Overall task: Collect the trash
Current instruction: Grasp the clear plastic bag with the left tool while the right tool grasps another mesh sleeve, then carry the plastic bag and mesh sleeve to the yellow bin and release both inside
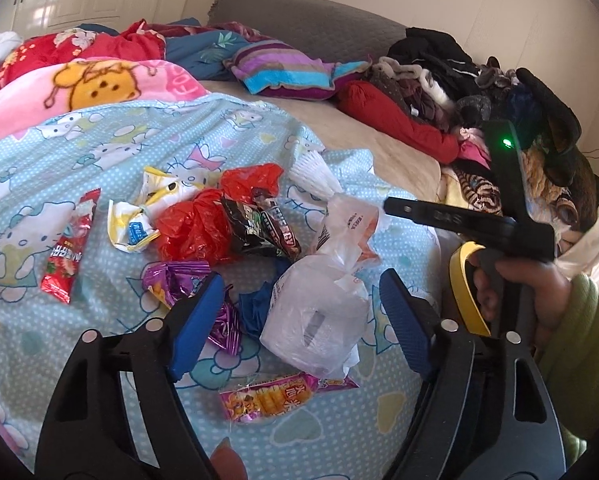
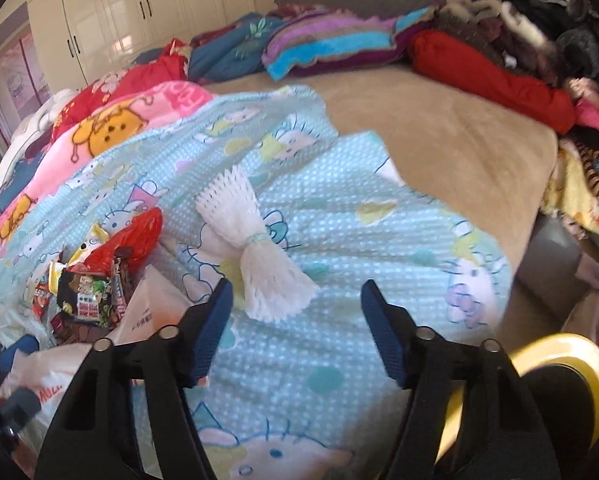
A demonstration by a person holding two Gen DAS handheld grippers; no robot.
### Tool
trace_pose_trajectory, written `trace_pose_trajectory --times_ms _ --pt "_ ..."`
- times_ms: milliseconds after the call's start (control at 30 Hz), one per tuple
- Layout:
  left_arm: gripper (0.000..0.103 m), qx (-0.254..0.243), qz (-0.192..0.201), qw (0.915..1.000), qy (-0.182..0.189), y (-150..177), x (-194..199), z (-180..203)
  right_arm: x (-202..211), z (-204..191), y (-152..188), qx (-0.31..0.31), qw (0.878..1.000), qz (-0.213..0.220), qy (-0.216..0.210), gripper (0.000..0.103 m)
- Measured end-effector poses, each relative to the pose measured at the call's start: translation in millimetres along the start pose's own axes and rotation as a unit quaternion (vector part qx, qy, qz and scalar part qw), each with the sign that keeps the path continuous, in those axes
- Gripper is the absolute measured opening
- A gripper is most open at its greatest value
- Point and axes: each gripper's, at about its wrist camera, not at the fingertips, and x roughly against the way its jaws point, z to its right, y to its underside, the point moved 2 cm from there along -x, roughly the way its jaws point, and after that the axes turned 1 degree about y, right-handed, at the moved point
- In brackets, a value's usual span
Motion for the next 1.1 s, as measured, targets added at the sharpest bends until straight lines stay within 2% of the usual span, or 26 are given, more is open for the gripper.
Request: trace_pose_trajectory --times_ms 100,133,167,200,433,667,900,1100 --pt "0.066 -0.008 -0.004 1.0000 -0.001 0 -3 2 -18 -2 -2 0.000 1.000 -0.022 -0.001 0.050" --pt "0.064 -0.011 -0.004 0.9999 -0.001 1 -4 3 -24 -3 -2 0.003 1.000 -0.031 0.000 0.040" --pt "0.063 -0.015 -0.007 0.9999 -0.001 1 -5 3 -28 -4 -1 0.005 0.999 -0.039 -0.003 0.020" --pt "0.061 -0.016 -0.010 0.9998 -0.001 2 -7 4 -32 -5 2 0.010 0.999 -0.048 -0.003 0.016" --pt "0.037 -0.016 -0.031 0.9994 -0.003 8 -16 5 -7 0 18 -0.026 0.999 -0.019 -0.019 0.013" --pt "0.031 -0.018 -0.032 0.9993 -0.001 10 -14 11 35 12 36 -0.054 0.998 0.022 -0.017 0.013" --pt "0.029 -0.030 0.013 0.9995 -0.005 -1 5 23 69 15 54 -0.067 0.996 0.043 -0.026 0.013" --pt "0.029 -0.034 0.035 0.9988 -0.003 -11 18 30 90 18 68 -0.083 0.995 0.054 -0.032 0.013"
